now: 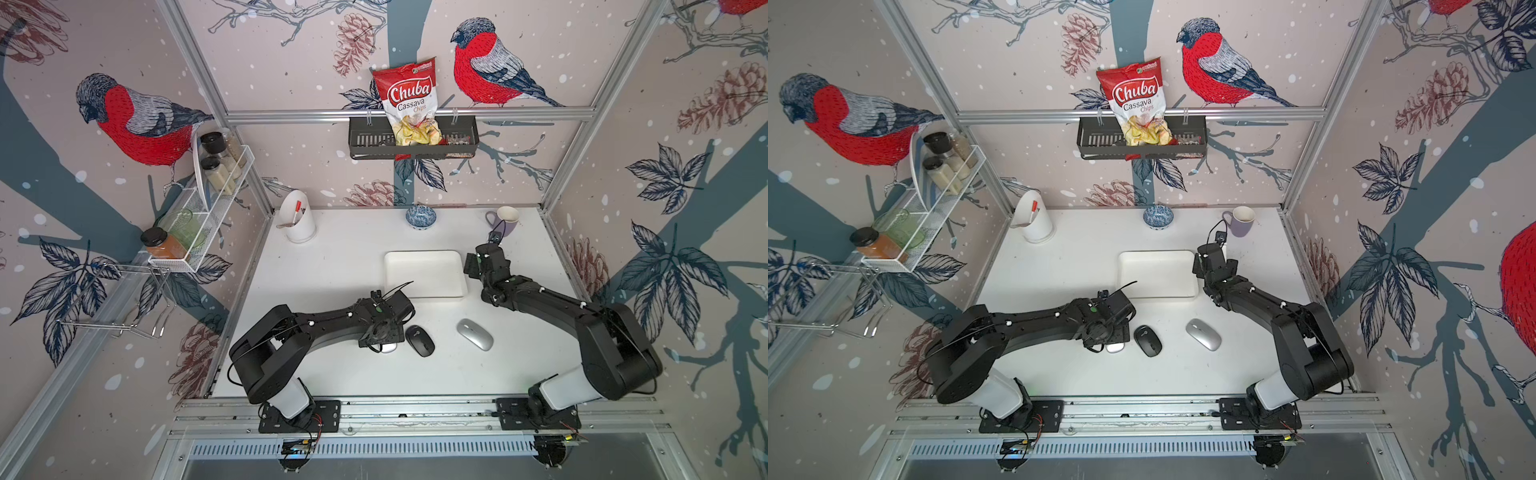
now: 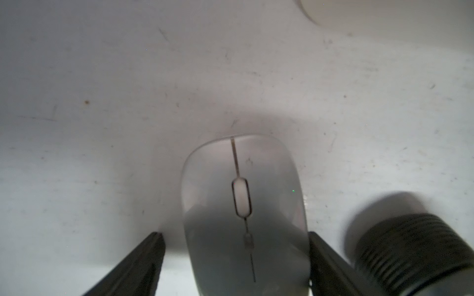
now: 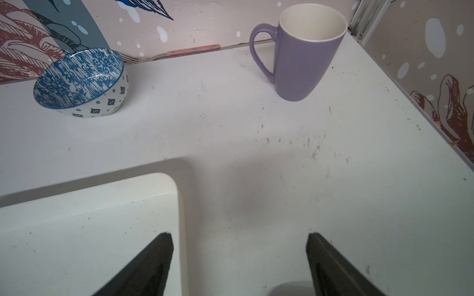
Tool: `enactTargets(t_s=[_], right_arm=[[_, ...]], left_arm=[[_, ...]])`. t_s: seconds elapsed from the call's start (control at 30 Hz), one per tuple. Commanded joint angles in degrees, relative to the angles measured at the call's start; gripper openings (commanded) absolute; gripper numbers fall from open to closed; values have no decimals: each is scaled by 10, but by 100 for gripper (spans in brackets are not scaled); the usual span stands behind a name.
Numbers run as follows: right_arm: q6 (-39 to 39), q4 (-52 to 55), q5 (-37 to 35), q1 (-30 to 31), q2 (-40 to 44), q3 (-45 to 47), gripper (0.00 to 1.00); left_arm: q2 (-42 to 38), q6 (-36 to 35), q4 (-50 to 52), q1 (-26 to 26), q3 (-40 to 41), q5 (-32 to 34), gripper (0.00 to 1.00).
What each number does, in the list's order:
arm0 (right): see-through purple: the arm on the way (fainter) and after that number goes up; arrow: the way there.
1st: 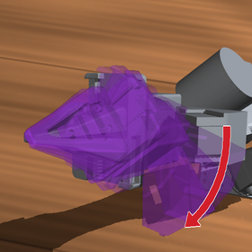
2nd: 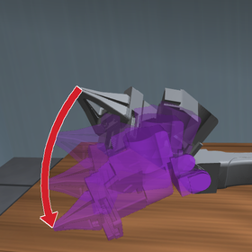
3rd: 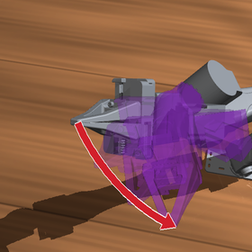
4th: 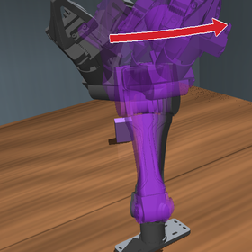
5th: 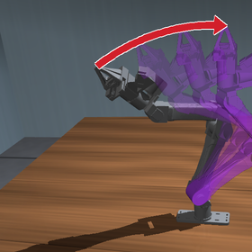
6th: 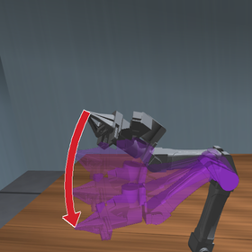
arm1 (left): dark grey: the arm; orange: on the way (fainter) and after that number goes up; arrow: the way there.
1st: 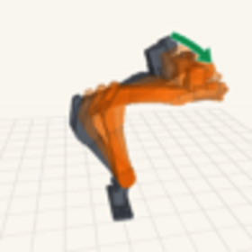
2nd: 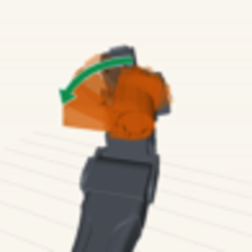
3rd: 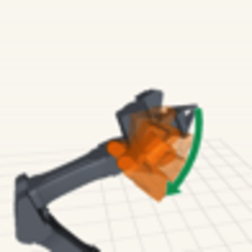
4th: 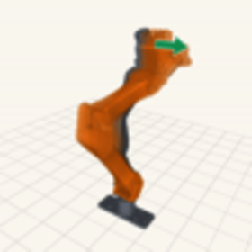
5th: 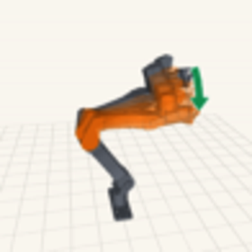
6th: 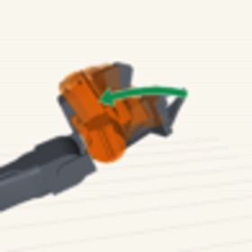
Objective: Put the mouse in the storage box
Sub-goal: Pick up the mouse from the center of the board.
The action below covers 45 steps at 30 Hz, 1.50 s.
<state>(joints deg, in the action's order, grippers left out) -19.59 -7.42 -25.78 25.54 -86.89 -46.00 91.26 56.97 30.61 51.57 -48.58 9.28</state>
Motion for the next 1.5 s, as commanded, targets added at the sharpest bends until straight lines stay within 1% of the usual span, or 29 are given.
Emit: enactTargets(t_s=[0.0, 0.17, 0.3, 0.4, 0.5, 0.53, 0.63, 0.8, 0.9, 0.97, 1.03, 1.1, 1.23, 1.3, 1.33, 1.37, 1.4, 1.47], right_arm=[[3, -22, 4, 1, -7, -7, 87], [-1, -20, 9, 2, -12, -7, 87], [-2, -23, 11, 3, -8, 2, 87], [-3, -23, 11, 3, -8, 5, 87], [-3, -23, 13, 3, -7, 7, 87], [-2, -24, 15, 3, -5, 8, 87], [1, -23, 17, 3, 0, 10, 87], [6, -32, 18, 3, 11, 20, 87], [4, -32, 22, 4, 7, 19, 87], [2, -32, 25, 4, 5, 18, 88], [1, -33, 29, 3, 5, 19, 88], [1, -37, 33, 3, 2, 19, 88], [3, -32, 39, 4, -8, 8, 88], [4, -30, 41, 4, -11, 3, 88], [4, -31, 42, 5, -12, 1, 88], [5, -31, 43, 5, -13, 0, 88], [5, -31, 42, 5, -14, -2, 88], [4, -32, 44, 5, -16, -5, 88]], left_arm=[[6, -7, 0, 1, -5, 15, 83], [-5, -21, 2, 1, -5, 31, 72], [-13, -43, 10, 1, -4, 53, 69], [-11, -82, 12, 1, -8, 62, 68], [-13, -105, 16, 0, -8, 79, 68], [-13, -102, 17, -2, -6, 80, 71], [-13, -96, 10, -5, 3, 69, 84], [-18, -79, -17, -5, 24, 44, 87], [-16, -68, -39, -5, 32, 24, 82], [-15, -62, -42, -5, 30, 13, 74], [-18, -60, -41, -5, 29, 12, 72], [-22, -61, -39, -5, 30, 20, 67], [-25, -68, -20, -5, 21, 43, 63], [-31, -77, -13, -5, 17, 51, 65], [-38, -79, -5, -5, 13, 63, 65], [-49, -81, 4, -5, 9, 74, 59], [-61, -85, 9, -5, 7, 84, 57], [-92, -94, 16, -6, 1, 104, 57]])
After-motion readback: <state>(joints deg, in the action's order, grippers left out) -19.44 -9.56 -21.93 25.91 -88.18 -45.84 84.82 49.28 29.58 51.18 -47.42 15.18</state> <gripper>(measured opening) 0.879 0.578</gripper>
